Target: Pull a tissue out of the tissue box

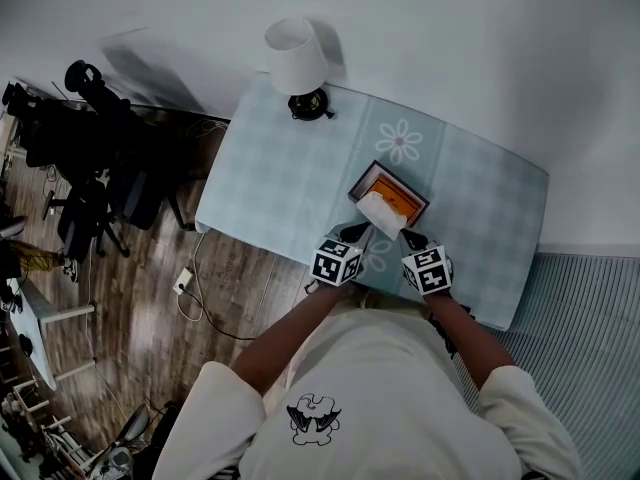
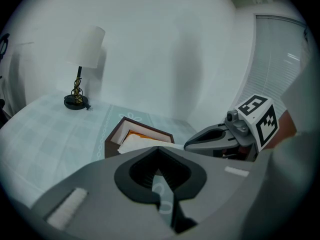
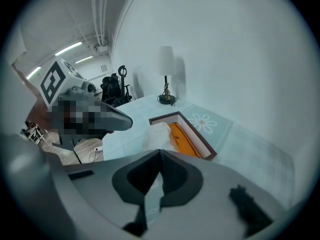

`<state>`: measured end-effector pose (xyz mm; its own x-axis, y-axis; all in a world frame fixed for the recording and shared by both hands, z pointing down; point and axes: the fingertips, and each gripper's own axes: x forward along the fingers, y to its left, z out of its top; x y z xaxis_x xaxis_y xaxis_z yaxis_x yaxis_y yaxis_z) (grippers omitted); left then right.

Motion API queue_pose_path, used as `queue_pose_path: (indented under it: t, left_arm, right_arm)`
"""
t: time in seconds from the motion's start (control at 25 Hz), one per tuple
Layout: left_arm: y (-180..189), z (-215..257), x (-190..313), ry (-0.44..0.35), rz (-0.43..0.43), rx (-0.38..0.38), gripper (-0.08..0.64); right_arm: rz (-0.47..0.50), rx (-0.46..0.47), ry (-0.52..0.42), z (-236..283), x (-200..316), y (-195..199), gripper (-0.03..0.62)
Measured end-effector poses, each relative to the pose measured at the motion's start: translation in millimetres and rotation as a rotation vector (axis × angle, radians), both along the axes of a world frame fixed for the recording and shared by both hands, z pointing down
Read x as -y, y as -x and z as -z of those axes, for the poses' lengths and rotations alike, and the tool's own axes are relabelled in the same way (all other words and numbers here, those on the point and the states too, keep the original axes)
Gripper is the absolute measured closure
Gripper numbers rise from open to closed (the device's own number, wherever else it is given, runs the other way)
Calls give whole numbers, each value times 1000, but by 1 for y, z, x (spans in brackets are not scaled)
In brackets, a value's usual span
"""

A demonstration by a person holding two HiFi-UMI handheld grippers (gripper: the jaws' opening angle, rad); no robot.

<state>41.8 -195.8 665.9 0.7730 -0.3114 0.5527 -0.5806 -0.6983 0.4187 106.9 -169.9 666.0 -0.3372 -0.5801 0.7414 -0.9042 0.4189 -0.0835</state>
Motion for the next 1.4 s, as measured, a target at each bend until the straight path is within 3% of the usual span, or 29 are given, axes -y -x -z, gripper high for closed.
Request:
queue_pose_path:
  t: [0.4,0.8,1.2,1.4]
  left_arm:
    - [8,44,0,-94,-2,-31,554]
    - [5,115,-8,-174,41,-142,554]
    - [14,157,-38,-236,-19,-200,554]
    - [11,161,-40,-240,-17,-211,554]
  right_arm:
    - [-29,103,-92,64,-9,7,578]
    - [-80,213,-188,128,-23,9,578]
    - [-128,337,-339,178,-44,13,578]
    - [-121,371,-370,186,-43,21,578]
